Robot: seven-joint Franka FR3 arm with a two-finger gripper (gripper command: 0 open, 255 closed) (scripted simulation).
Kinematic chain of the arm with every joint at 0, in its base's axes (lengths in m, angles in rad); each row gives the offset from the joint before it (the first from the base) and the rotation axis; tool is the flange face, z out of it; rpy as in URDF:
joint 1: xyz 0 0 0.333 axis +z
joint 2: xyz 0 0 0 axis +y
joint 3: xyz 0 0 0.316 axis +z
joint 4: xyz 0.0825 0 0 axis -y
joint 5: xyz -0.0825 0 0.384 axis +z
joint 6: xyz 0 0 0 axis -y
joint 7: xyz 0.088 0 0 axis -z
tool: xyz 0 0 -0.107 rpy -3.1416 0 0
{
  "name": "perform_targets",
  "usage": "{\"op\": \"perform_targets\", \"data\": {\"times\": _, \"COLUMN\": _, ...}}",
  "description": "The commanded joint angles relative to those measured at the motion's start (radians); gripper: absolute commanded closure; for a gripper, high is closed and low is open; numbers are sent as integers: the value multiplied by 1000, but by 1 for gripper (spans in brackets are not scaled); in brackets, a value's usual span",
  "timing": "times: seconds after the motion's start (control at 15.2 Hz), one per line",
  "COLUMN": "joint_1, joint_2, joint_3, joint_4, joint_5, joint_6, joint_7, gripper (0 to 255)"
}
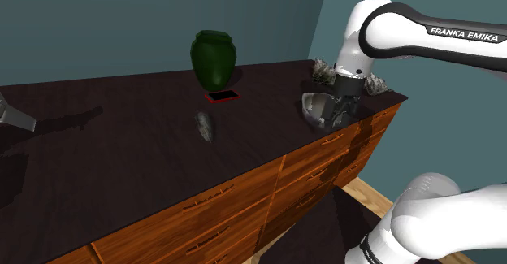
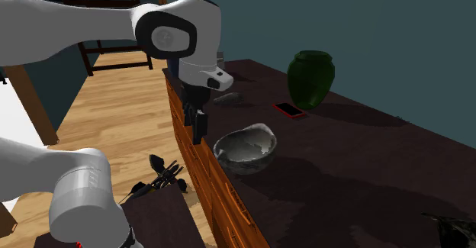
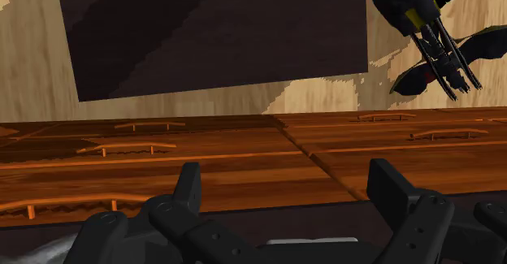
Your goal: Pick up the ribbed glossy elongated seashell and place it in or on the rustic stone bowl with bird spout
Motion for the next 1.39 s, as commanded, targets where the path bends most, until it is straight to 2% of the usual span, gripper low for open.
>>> {"op": "perform_targets", "data": {"times": 0.0, "joint_1": 0, "joint_2": 0, "joint_3": 0, "joint_4": 0, "joint_5": 0, "joint_6": 0, "joint_7": 0, "gripper": 0}}
{"op": "perform_targets", "data": {"times": 0.33, "joint_1": 29, "joint_2": 107, "joint_3": 95, "joint_4": 50, "joint_5": 67, "joint_6": 94, "joint_7": 120, "gripper": 0}}
{"op": "perform_targets", "data": {"times": 0.66, "joint_1": 50, "joint_2": 237, "joint_3": 183, "joint_4": 133, "joint_5": 105, "joint_6": 180, "joint_7": 237, "gripper": 0}}
{"op": "perform_targets", "data": {"times": 0.99, "joint_1": 62, "joint_2": 385, "joint_3": 263, "joint_4": 247, "joint_5": 110, "joint_6": 252, "joint_7": 356, "gripper": 0}}
{"op": "perform_targets", "data": {"times": 1.32, "joint_1": 71, "joint_2": 549, "joint_3": 335, "joint_4": 393, "joint_5": 78, "joint_6": 301, "joint_7": 480, "gripper": 0}}
